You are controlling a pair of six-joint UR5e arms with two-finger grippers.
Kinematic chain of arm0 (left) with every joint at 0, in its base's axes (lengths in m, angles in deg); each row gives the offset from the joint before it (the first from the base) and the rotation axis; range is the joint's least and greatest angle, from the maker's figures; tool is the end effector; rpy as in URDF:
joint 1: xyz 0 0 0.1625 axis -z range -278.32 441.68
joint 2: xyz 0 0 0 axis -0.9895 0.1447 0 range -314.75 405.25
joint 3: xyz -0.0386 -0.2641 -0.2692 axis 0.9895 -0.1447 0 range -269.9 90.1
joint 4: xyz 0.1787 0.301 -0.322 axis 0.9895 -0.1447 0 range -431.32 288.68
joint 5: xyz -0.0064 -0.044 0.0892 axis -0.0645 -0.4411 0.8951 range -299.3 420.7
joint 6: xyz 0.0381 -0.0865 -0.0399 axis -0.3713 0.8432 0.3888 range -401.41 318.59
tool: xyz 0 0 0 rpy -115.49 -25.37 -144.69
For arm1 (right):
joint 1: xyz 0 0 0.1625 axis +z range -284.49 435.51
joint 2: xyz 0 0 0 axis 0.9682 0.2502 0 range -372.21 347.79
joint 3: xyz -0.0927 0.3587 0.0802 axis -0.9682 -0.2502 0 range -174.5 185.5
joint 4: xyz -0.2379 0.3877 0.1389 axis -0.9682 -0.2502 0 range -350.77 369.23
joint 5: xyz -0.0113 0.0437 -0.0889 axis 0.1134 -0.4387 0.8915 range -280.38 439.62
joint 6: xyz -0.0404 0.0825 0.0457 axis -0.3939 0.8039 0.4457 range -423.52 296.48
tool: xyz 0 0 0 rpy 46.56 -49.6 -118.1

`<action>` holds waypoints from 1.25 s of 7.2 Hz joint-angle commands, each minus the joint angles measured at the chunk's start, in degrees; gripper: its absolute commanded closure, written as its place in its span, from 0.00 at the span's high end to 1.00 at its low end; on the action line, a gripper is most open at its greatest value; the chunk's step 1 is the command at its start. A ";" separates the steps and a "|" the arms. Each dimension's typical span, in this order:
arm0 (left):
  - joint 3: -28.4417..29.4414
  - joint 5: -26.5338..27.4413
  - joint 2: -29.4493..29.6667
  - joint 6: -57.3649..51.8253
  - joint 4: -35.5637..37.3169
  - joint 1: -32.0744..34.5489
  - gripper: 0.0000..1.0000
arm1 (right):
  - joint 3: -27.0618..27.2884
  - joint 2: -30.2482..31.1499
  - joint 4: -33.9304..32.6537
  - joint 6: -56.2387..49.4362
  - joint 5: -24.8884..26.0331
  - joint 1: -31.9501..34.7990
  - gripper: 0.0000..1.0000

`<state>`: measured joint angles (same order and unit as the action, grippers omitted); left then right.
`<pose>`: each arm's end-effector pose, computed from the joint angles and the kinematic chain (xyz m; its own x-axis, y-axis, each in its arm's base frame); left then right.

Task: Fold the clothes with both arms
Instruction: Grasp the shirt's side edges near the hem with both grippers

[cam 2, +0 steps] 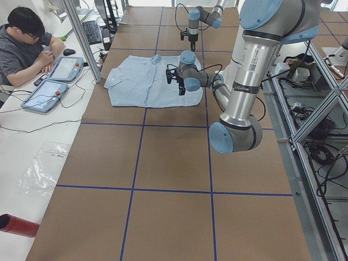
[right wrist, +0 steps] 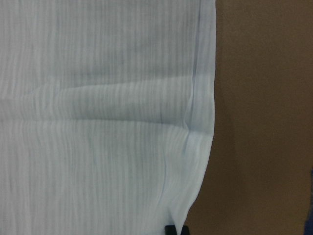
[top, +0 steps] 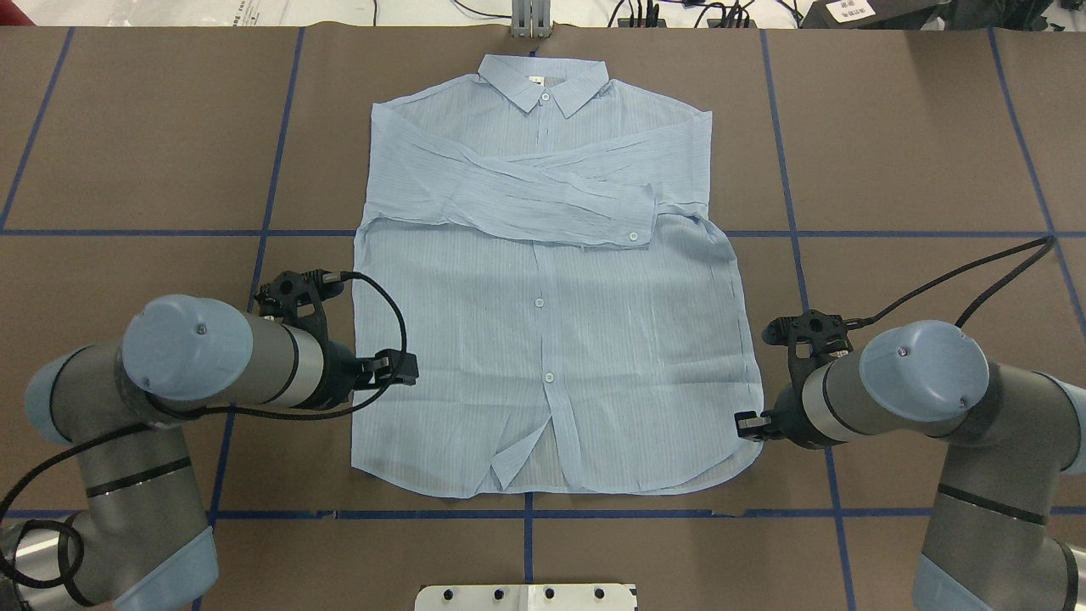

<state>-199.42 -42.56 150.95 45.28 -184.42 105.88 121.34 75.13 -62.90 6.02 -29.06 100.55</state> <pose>0.5141 -0.3514 0.2318 0.4911 -0.1591 -0.8565 0.1929 0.9786 -0.0712 -0.4630 -0.3272 0.3182 0.6524 -0.0607 0.7554 0.0396 0.9982 0.0460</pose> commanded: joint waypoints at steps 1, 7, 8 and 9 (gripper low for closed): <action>-0.08 1.04 -2.16 0.50 0.15 -4.32 0.96 | 0.44 -0.06 0.15 0.42 -0.13 0.36 0.00; -0.08 1.13 -1.73 1.20 4.54 -5.83 0.67 | 0.53 -0.15 0.15 0.34 -0.22 1.24 0.00; -0.35 1.13 -1.47 1.20 5.85 -5.74 0.60 | 0.44 -0.15 0.15 0.34 -0.31 1.42 0.00; -0.17 1.13 -1.55 1.20 6.22 -5.65 0.60 | 0.44 -0.15 0.15 0.34 -0.22 1.42 0.00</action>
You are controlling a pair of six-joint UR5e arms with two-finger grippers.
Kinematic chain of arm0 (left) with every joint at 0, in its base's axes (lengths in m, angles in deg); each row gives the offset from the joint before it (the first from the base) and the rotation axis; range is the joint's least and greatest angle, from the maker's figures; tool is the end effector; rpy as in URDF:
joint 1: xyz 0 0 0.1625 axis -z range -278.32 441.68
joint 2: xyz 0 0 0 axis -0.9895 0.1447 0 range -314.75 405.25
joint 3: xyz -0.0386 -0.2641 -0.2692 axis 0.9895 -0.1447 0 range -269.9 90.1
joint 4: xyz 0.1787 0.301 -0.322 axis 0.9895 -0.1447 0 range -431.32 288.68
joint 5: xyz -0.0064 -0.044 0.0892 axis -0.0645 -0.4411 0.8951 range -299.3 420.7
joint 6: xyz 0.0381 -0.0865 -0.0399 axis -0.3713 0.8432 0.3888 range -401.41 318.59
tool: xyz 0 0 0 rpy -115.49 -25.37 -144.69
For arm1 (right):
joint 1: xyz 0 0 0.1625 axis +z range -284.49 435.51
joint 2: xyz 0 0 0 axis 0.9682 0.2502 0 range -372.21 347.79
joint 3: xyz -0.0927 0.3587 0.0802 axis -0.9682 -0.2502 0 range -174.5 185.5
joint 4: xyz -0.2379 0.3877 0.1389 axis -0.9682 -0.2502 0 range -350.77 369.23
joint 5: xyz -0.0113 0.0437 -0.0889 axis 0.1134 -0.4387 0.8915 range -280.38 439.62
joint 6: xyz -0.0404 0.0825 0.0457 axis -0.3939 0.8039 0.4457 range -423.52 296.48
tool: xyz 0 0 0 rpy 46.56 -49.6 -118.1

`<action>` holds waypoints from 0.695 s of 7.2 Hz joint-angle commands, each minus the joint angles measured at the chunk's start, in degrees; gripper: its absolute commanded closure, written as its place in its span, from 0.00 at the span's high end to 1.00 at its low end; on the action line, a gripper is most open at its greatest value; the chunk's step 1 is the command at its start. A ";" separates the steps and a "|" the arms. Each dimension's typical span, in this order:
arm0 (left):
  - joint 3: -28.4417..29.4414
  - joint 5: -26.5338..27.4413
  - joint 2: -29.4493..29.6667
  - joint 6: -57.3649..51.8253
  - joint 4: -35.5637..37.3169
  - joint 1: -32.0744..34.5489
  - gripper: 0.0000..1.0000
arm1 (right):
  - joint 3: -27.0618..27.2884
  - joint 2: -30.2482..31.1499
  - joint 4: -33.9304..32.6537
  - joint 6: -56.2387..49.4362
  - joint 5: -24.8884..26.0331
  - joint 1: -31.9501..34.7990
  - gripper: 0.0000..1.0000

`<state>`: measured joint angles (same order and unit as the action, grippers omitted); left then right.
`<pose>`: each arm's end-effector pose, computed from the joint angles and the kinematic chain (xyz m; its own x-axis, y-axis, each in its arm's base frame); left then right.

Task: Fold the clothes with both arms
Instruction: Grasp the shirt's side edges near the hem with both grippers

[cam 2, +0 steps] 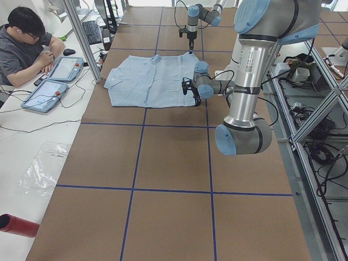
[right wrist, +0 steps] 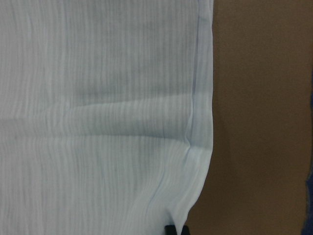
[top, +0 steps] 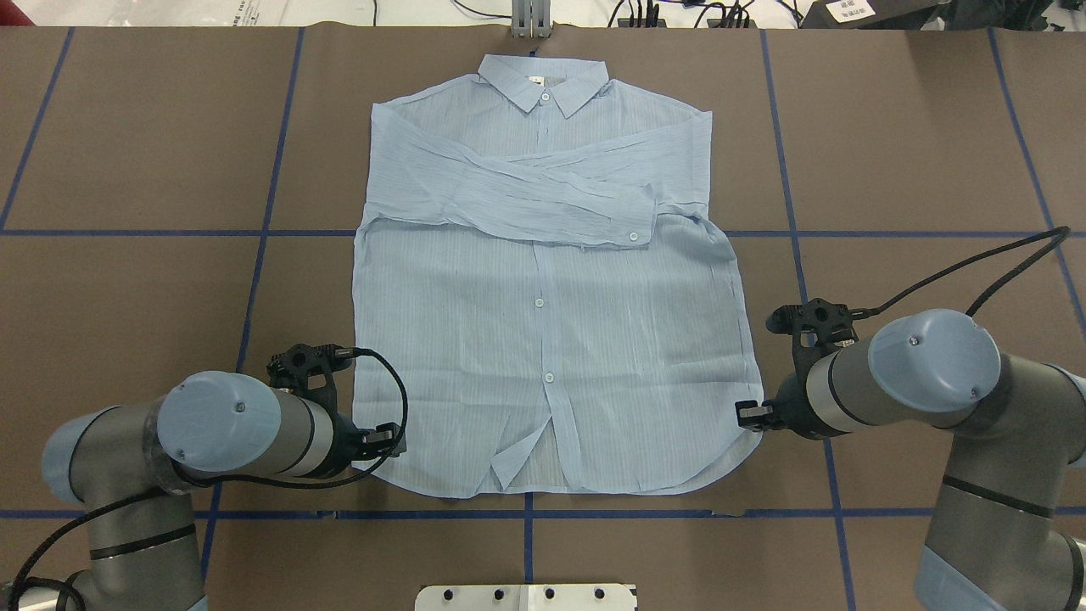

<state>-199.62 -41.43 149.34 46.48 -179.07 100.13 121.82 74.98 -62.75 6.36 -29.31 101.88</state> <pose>0.5454 -0.2998 0.2605 0.5951 -0.1606 -0.7875 0.1315 0.9861 -0.1018 -0.4540 -0.3367 0.3118 0.6434 -0.0442 0.7643 0.0152 0.9989 0.0451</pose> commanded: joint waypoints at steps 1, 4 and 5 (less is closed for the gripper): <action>0.12 0.00 0.05 -0.09 0.87 0.44 0.59 | -0.21 0.09 0.00 0.00 0.03 0.17 0.00; 0.29 0.09 0.05 -0.09 1.04 0.36 0.53 | -0.30 0.09 0.00 0.00 -0.05 0.17 0.00; 0.38 0.09 0.05 -0.09 1.04 0.27 0.52 | -0.30 0.09 0.00 0.00 -0.05 0.17 0.00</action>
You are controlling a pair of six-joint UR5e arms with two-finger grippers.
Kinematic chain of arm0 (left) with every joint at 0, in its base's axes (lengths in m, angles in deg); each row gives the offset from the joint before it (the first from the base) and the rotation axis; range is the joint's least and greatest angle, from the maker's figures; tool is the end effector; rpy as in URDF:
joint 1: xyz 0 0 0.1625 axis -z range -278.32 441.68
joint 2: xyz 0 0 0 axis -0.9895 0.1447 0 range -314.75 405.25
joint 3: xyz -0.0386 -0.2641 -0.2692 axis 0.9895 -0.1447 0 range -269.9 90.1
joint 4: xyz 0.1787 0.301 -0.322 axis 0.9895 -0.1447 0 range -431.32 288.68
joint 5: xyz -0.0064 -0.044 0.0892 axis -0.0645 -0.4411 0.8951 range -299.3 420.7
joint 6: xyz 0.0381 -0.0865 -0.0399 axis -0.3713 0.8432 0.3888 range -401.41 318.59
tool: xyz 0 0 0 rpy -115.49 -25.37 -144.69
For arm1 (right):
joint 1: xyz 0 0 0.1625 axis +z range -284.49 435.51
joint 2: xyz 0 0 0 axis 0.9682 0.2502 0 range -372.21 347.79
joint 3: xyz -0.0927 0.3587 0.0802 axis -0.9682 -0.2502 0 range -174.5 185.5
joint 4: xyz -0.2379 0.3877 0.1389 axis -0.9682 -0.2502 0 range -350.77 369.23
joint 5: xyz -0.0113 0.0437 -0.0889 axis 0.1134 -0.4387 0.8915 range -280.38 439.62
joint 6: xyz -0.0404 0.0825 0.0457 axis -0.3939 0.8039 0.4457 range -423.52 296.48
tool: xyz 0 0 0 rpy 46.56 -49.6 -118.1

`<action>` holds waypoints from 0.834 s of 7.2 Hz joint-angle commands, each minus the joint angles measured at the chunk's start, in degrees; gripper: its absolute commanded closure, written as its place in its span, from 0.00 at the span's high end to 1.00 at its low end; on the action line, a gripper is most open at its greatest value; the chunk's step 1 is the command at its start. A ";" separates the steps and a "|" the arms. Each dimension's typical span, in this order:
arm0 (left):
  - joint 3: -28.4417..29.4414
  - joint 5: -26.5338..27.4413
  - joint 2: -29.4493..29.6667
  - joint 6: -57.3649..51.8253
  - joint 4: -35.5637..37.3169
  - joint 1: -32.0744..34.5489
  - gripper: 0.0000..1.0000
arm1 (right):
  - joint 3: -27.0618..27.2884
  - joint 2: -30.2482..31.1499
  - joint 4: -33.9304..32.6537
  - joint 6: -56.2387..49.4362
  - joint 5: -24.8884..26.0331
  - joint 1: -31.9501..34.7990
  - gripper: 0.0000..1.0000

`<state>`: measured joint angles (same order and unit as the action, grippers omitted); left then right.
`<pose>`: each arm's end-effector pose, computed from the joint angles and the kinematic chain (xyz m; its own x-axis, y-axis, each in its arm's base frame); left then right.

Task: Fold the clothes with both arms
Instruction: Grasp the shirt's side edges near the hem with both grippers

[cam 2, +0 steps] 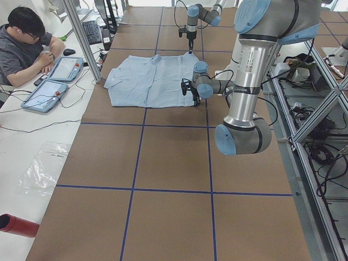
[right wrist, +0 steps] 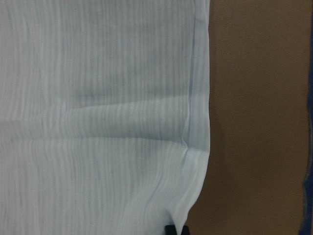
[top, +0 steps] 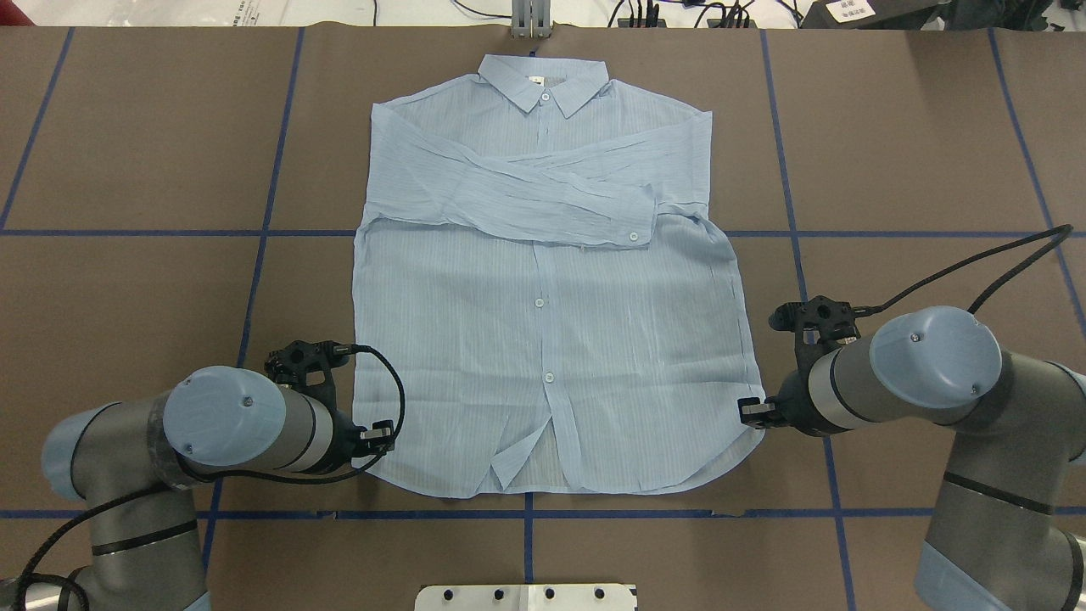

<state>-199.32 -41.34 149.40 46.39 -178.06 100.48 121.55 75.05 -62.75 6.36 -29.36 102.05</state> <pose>0.5452 -0.3038 0.2650 0.6105 -0.1682 -0.7740 0.1399 0.9847 -0.1036 -0.4538 -0.3384 0.3149 0.6473 -0.0403 0.7612 0.0131 0.9990 0.0418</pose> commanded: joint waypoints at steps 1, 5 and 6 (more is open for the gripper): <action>0.00 -0.08 0.00 0.09 0.04 -0.07 0.46 | -0.04 0.01 0.00 0.00 0.08 0.01 0.00; -0.44 -0.08 -0.17 0.09 0.04 0.36 0.00 | -0.04 0.01 0.00 -0.09 -0.18 0.44 0.00; -0.71 -0.08 -0.26 0.00 0.04 0.54 0.00 | 0.05 -0.07 0.00 -0.09 -0.27 0.79 0.00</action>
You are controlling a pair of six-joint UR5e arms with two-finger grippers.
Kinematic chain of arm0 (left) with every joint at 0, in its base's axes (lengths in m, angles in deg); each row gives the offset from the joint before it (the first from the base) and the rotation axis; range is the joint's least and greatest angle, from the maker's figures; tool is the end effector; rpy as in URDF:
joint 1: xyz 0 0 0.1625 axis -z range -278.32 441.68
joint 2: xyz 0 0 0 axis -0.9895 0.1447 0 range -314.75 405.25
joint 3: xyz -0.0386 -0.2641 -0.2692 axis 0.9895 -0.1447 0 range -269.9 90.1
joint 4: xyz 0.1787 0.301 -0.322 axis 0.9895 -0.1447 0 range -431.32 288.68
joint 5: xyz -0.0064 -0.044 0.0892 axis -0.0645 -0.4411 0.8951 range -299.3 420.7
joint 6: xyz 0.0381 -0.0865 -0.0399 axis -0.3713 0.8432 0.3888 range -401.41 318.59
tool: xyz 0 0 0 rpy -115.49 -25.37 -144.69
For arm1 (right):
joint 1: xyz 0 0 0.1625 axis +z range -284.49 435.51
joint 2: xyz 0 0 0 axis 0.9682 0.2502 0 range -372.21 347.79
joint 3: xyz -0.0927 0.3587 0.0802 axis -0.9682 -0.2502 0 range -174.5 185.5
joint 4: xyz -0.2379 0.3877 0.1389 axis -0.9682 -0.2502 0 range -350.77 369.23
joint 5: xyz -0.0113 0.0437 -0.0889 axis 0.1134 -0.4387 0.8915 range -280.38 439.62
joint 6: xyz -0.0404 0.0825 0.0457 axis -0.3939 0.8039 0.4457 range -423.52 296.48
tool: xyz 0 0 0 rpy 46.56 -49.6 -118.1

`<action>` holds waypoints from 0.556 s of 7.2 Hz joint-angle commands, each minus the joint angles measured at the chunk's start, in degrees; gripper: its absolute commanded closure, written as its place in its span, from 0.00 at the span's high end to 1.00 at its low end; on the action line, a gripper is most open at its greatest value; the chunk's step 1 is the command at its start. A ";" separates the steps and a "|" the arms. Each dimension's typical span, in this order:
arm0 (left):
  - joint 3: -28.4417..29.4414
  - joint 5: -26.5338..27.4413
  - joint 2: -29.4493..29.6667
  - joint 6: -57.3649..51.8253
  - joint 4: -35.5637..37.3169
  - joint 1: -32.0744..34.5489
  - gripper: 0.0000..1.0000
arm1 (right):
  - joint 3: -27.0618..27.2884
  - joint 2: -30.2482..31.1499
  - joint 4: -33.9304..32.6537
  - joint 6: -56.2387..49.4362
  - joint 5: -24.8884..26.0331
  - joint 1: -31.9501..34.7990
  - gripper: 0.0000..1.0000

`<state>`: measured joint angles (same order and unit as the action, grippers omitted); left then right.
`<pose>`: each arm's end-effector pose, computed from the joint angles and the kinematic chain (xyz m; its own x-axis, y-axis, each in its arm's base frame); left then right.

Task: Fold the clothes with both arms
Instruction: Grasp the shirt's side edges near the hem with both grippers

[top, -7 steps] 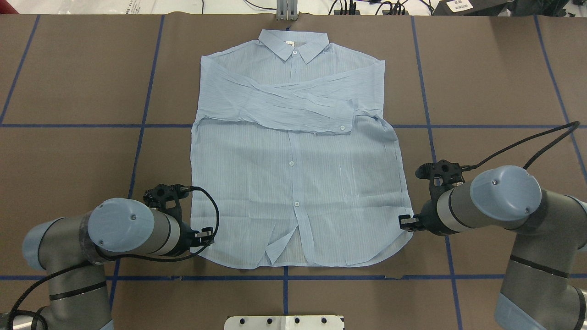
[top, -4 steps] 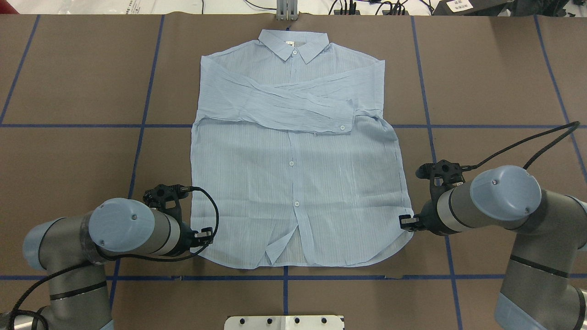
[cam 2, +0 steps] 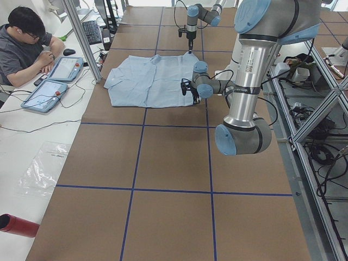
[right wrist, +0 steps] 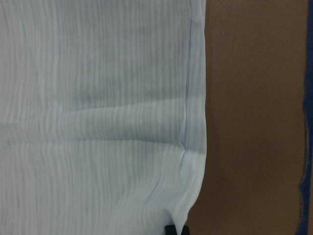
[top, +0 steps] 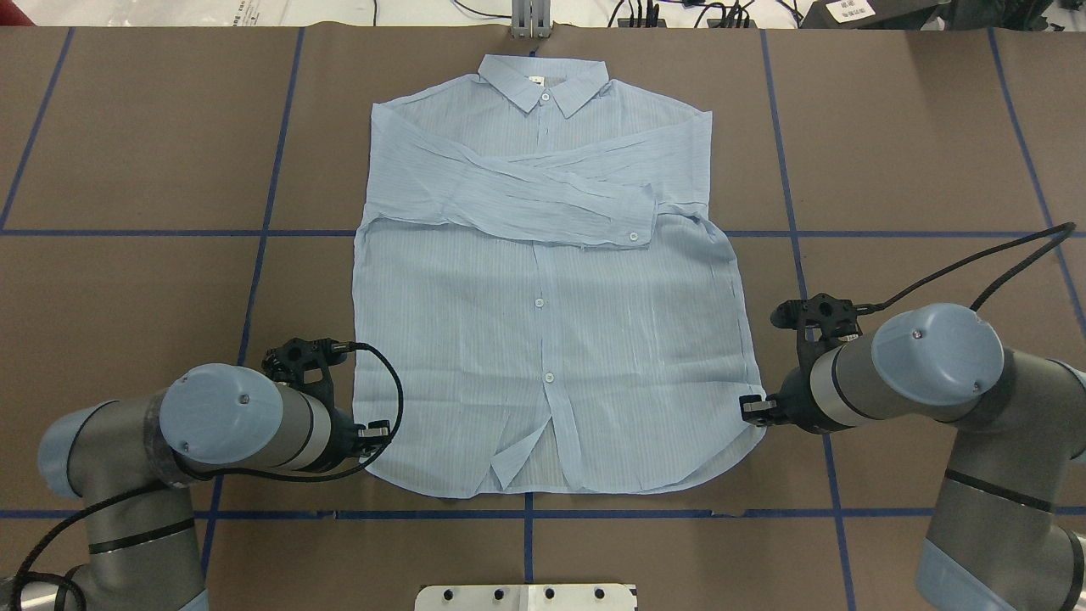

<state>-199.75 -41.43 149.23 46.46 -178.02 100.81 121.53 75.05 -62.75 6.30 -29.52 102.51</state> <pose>0.5413 -0.3061 0.2630 0.6065 -0.1719 -0.7763 0.1447 0.9839 -0.1049 -0.4512 -0.3418 0.3151 0.6471 -0.0361 0.7616 0.0077 0.9991 0.0408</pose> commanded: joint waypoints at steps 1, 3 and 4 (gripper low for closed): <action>-0.45 -0.09 0.00 -0.33 0.00 0.64 0.00 | 0.08 -0.60 0.00 -0.03 -0.98 1.55 0.00; -3.51 -0.44 0.17 -1.38 3.57 1.69 0.00 | 0.08 -1.13 0.00 -0.12 -2.91 3.75 0.00; -5.53 -0.53 0.35 -3.13 6.12 1.78 0.00 | 0.08 -1.74 -0.09 -0.12 -3.79 4.55 0.00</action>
<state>-202.96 -41.81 149.38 44.85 -174.82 102.34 121.60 73.88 -62.79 6.21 -32.23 105.96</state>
